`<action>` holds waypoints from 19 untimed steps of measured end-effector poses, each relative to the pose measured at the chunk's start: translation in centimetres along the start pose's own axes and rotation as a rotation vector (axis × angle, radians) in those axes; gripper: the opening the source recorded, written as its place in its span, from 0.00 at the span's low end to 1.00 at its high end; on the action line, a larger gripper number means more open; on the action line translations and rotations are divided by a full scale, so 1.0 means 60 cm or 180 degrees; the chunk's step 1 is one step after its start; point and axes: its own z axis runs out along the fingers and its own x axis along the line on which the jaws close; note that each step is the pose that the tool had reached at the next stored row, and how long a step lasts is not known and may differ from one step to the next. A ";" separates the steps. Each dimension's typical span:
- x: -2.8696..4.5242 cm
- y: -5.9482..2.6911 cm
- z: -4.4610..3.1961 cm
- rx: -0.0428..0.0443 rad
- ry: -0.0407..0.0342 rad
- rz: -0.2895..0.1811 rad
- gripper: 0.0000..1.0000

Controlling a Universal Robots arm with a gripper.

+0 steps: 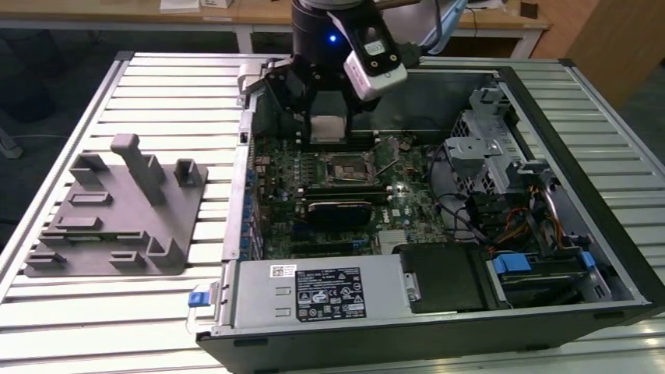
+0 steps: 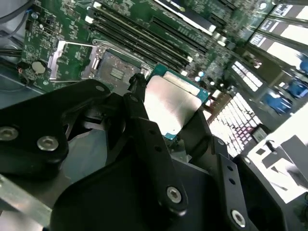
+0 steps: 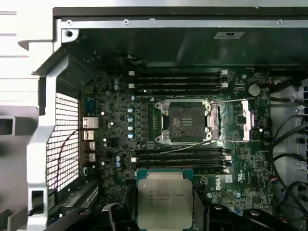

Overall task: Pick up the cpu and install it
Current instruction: 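Pick up the cpu and move it towards the insertion slot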

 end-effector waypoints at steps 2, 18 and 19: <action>-0.004 0.003 0.007 0.0000 0.0000 -0.0009 0.55; -0.025 0.040 0.064 -0.0001 0.0003 -0.0064 0.55; -0.026 0.043 0.067 -0.0002 0.0003 -0.0065 0.55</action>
